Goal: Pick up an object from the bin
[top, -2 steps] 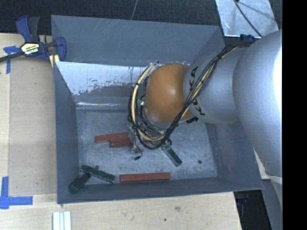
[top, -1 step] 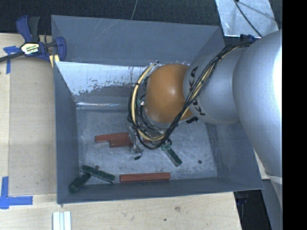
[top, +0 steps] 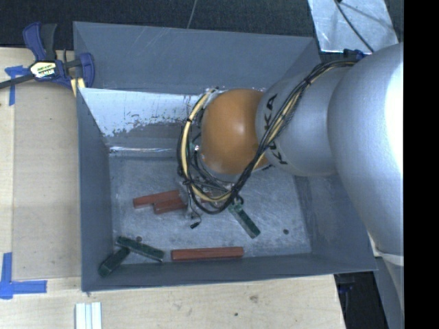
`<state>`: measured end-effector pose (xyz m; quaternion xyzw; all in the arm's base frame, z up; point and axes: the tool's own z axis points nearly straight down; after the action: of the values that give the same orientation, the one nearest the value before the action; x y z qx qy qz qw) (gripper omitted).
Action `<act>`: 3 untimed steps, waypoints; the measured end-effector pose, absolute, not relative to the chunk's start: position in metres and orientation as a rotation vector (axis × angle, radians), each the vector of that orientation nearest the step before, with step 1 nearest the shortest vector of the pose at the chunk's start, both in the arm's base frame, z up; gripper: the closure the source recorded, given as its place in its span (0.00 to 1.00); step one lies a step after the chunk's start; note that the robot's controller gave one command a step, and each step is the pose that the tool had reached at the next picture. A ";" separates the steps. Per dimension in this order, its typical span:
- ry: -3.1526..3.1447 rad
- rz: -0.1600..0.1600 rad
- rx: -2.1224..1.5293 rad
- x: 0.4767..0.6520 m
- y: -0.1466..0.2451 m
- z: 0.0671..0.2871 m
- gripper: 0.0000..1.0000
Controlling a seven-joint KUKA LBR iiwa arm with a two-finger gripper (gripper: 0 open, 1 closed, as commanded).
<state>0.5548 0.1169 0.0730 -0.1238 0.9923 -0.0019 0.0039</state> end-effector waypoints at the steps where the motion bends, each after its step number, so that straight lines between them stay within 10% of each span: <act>1: 3.085 0.002 -0.508 0.513 0.120 0.073 1.00; 2: 3.120 0.000 -0.341 0.562 0.106 0.188 1.00; 3: 3.120 0.001 -0.340 0.562 0.106 0.188 1.00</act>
Offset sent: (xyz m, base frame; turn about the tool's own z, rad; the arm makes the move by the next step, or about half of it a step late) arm 0.0065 -0.0103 0.1144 0.0302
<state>0.5622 0.1062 0.1875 -0.1083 0.9941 0.0002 0.0016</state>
